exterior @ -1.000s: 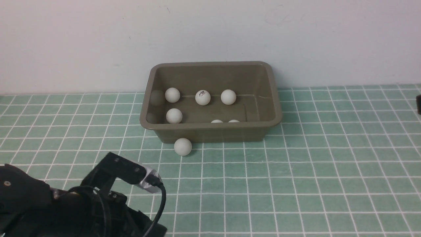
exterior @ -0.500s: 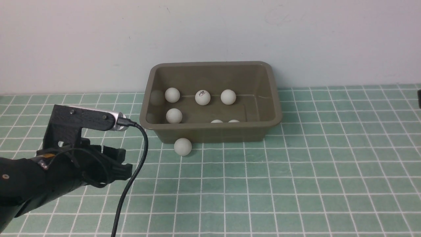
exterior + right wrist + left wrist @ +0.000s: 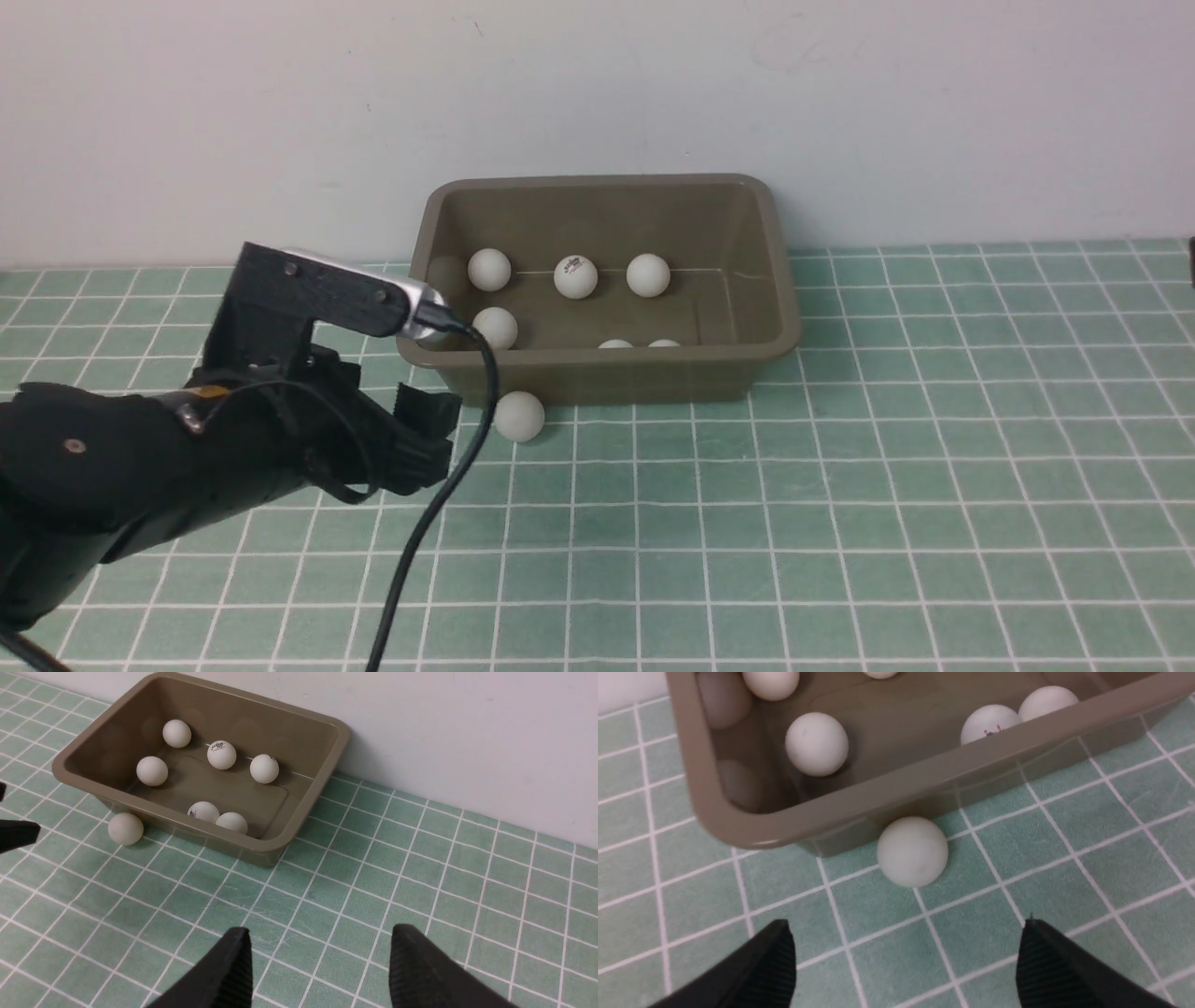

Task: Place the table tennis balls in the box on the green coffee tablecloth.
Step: 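Reach for and grasp a ping pong ball on the table beside the basket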

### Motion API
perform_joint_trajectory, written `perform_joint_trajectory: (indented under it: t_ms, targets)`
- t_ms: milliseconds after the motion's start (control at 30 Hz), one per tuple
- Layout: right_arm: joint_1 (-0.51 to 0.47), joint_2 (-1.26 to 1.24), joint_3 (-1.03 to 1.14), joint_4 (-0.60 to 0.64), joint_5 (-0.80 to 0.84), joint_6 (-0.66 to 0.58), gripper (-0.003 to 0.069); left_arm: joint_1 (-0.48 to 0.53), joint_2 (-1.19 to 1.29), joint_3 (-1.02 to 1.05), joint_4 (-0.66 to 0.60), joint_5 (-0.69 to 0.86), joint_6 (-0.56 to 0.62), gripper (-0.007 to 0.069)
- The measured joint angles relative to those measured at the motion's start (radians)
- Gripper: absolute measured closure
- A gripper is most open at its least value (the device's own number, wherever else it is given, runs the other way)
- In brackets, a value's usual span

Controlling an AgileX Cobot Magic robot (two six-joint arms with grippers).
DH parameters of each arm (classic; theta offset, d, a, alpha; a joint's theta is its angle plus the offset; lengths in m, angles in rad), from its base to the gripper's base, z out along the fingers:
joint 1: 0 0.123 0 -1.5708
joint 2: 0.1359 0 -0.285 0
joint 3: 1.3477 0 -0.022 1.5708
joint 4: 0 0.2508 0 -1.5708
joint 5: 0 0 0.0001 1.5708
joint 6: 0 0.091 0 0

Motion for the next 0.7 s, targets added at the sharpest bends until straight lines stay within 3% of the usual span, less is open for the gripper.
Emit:
perform_joint_trajectory:
  t_ms: [467, 700]
  targets:
    - [0.000, 0.000, 0.000, 0.000, -0.054, -0.003, 0.0288, -0.031, 0.265, -0.178, -0.002, -0.024, -0.203, 0.0048]
    - [0.000, 0.000, 0.001, 0.000, -0.073, -0.026, 0.0288, -0.031, 0.334, -0.188, -0.002, -0.024, -0.217, 0.0048]
